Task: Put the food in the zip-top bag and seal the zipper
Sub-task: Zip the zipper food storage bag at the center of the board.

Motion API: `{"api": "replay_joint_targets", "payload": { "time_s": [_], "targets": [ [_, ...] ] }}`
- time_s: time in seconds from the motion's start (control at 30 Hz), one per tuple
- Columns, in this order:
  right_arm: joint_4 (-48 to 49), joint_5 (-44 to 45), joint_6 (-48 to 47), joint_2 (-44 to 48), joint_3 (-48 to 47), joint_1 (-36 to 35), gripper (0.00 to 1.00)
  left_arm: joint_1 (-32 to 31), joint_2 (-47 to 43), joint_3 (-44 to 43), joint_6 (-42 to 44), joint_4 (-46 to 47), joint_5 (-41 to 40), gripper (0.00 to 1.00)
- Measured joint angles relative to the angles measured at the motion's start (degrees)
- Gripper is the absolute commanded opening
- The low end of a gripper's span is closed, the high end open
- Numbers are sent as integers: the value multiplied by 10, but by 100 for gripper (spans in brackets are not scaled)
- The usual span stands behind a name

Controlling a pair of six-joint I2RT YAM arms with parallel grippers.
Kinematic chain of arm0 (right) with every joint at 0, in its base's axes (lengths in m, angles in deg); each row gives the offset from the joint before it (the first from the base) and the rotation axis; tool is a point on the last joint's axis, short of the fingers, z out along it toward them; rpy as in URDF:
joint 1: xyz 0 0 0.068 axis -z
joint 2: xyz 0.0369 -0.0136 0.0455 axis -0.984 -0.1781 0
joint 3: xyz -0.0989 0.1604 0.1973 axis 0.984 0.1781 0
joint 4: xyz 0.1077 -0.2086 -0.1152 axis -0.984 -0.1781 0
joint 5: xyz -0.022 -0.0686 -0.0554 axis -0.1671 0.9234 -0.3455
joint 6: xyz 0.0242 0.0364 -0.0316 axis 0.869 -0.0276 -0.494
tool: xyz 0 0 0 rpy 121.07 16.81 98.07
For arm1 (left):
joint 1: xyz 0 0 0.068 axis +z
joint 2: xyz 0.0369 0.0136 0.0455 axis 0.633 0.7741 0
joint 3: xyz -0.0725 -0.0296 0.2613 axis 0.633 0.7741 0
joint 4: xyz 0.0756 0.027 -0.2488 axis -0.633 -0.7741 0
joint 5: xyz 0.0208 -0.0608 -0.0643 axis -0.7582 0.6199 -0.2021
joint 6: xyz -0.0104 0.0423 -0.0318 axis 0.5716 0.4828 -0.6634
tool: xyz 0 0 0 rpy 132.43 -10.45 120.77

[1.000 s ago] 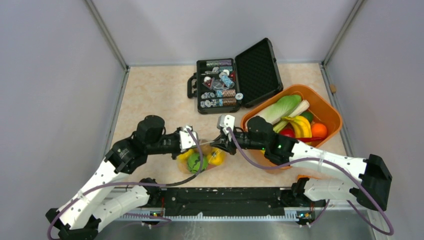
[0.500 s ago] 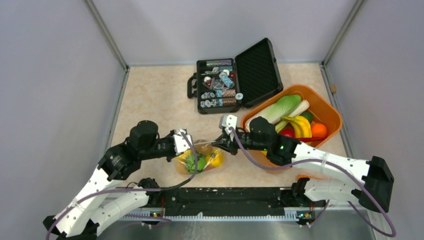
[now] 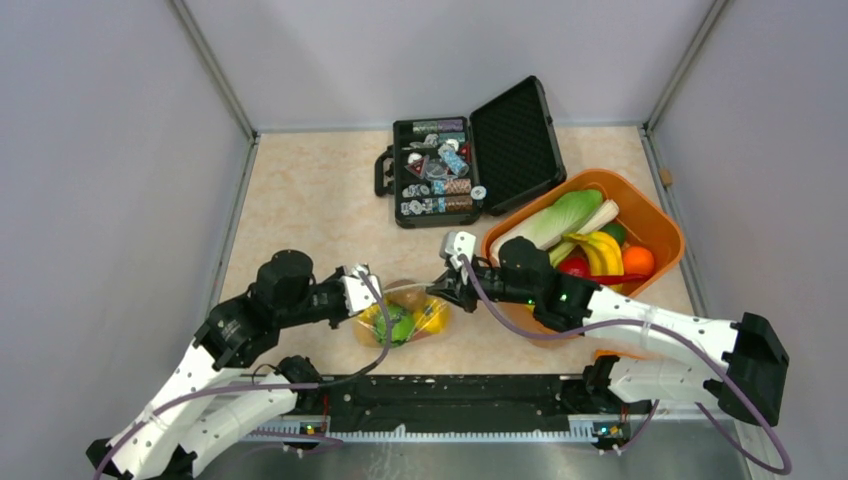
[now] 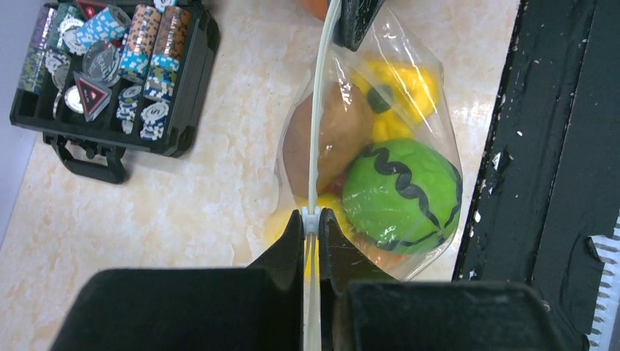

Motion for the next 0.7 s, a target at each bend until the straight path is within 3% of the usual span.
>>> {"api": "replay_joint_targets", "payload": {
  "time_s": [0.1,0.2,0.43,0.7],
  "targets": [
    [-3,-8,4,0,-1,0,41,0,4,4,1,16,17,0],
    [-25,-19,0,-9,-16,0,51,1,26,4,9,34,41,0],
    [-82,-33,-31,-41,-77,0,52,1,111,-22,27,50,96,0],
    [-118,-32,-62,-60,-102,0,56,1,114,-27,30,61,115,0]
  ]
}}
